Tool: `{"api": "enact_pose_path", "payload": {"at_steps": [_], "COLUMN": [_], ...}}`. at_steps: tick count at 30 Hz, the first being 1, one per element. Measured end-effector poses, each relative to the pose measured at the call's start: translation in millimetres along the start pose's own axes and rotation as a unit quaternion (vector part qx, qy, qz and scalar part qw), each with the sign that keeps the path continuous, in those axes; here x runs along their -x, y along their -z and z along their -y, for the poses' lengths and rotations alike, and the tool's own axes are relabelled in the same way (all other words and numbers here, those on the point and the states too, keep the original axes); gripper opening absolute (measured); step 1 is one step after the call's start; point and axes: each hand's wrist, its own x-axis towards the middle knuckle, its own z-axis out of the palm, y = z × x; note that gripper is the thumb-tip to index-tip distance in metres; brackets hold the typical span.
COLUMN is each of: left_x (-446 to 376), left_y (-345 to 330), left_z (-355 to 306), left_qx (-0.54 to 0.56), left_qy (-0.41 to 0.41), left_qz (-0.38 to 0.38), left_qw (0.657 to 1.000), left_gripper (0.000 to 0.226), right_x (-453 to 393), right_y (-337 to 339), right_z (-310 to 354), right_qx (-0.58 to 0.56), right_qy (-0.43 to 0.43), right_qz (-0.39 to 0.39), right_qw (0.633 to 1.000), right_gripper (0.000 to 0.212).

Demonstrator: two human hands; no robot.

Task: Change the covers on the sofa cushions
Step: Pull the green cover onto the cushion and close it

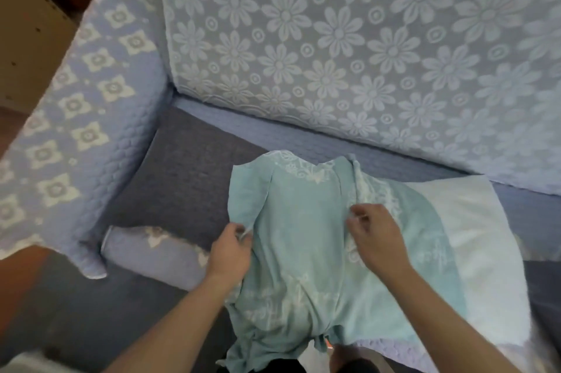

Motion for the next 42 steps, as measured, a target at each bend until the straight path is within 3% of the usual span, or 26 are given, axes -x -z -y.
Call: {"api": "enact_pose_path", "payload": {"at_steps": [2, 4, 6, 7, 10, 13, 14, 17, 19, 24, 28, 32, 36, 39, 42], "left_x": [-17, -37, -48, -47, -25, -9, -7, -11, -11, -4, 1, 6, 16, 29, 53], "left_y": [21, 51, 72, 74, 43, -13, -28, -48, -47, -45, -61, -69, -82, -81, -83], "left_z": [1, 6, 16, 18, -2, -47, -56, -71, -76, -94, -95, -90, -101, -87, -58], "left_qx": [0.028, 0.09, 0.079, 0.061, 0.067, 0.116, 0.12, 0.148, 0.156, 0.102, 0.028, 0.041, 0.06, 0.106, 0.039], "left_qy": [0.055, 0.163, 0.264, 0.264, 0.09, 0.025, 0.021, 0.03, 0.039, 0.073, 0.104, 0.089, 0.058, 0.055, 0.045], "left_qz": [-0.11, -0.259, -0.32, -0.317, -0.219, -0.044, -0.024, -0.091, -0.119, -0.099, -0.105, -0.082, -0.098, -0.108, -0.16], "left_qw": [0.992, 0.948, 0.907, 0.909, 0.969, 0.992, 0.992, 0.984, 0.98, 0.987, 0.989, 0.992, 0.992, 0.987, 0.985], "left_gripper": [0.02, 0.032, 0.041, 0.042, 0.012, 0.024, 0.027, 0.028, 0.029, 0.026, 0.029, 0.019, 0.021, 0.021, 0.032], "right_x": [-24, -38, -49, -53, -66, -79, -81, -80, -80, -71, -61, -76, -59, -28, 9], "right_y": [2, -1, -2, 0, 6, 2, -2, -2, 17, 50, 50, 80, 69, 53, 36], "right_z": [-2, -8, -14, -18, -27, -26, -24, -19, -29, -68, -80, -133, -134, -124, -118], "right_qx": [0.019, 0.031, 0.045, 0.055, 0.08, 0.082, 0.08, 0.092, 0.109, 0.107, 0.084, 0.103, 0.022, -0.065, -0.075], "right_qy": [-0.055, -0.083, -0.109, -0.122, -0.157, -0.148, -0.127, -0.037, -0.022, -0.064, -0.016, -0.188, -0.185, -0.223, -0.206], "right_qz": [0.013, 0.017, 0.017, 0.019, 0.017, 0.069, 0.091, 0.115, 0.097, 0.008, 0.012, -0.011, -0.024, 0.027, 0.12], "right_qw": [0.998, 0.996, 0.993, 0.991, 0.984, 0.983, 0.984, 0.988, 0.989, 0.992, 0.996, 0.977, 0.982, 0.972, 0.968], "right_gripper": [0.037, 0.047, 0.054, 0.057, 0.06, 0.043, 0.039, 0.038, 0.037, 0.031, 0.031, 0.018, 0.028, 0.045, 0.042]}}
